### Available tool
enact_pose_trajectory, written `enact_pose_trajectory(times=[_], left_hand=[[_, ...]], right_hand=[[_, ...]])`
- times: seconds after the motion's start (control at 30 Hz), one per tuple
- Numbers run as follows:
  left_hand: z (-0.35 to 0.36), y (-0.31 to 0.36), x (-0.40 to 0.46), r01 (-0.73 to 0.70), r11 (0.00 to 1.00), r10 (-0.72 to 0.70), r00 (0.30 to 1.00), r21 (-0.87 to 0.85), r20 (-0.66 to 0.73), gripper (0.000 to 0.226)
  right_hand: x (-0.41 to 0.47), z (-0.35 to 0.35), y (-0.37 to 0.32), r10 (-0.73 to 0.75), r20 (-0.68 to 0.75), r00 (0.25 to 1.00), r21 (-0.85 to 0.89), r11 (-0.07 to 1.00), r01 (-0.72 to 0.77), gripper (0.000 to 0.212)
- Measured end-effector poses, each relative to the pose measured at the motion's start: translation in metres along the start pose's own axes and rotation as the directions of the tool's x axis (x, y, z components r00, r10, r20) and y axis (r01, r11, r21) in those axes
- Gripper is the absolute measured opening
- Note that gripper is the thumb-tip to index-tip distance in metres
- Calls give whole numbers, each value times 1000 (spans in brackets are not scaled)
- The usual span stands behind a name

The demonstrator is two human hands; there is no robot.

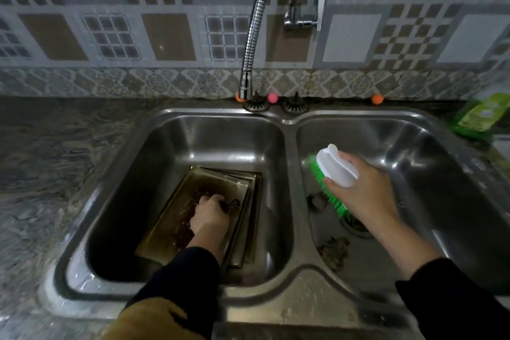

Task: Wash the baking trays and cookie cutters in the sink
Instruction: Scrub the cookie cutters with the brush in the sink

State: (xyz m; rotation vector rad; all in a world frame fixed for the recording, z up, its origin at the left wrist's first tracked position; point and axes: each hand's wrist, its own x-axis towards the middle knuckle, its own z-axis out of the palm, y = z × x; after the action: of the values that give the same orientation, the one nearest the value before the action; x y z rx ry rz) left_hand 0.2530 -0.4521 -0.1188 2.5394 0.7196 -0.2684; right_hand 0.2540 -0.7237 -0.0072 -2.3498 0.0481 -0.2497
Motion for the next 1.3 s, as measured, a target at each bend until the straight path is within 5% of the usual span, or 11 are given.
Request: enact_pose_trajectory(times=[0.27, 0.47, 0.57, 0.8, 1.07, 1.3], left_hand=[[-11, 61, -10, -216, 975, 206, 964, -45, -166, 43], [-2, 148, -28, -551, 834, 522, 810, -37, -267, 31], [21, 191, -37, -644, 764, 626, 755, -37, -197, 34], [111, 221, -17, -437, 896, 410, 882, 77, 234, 59], [152, 208, 1, -362, 891, 291, 919, 276, 265, 44], [137, 233, -10, -356, 932, 345, 929, 64, 136, 52]], right_hand=[[-3, -14, 5, 52, 9, 999, -21, 998, -52, 61], [3, -35, 26, 91, -7, 996, -85, 992, -91, 63], [10, -46, 41, 90, -18, 996, -86, 992, -91, 64], [29, -60, 92, 79, 80, 994, -96, 993, -71, 67], [41, -67, 135, 60, 208, 976, -79, 996, -44, 73], [49, -111, 146, 22, 142, 990, -155, 988, 1, 69]])
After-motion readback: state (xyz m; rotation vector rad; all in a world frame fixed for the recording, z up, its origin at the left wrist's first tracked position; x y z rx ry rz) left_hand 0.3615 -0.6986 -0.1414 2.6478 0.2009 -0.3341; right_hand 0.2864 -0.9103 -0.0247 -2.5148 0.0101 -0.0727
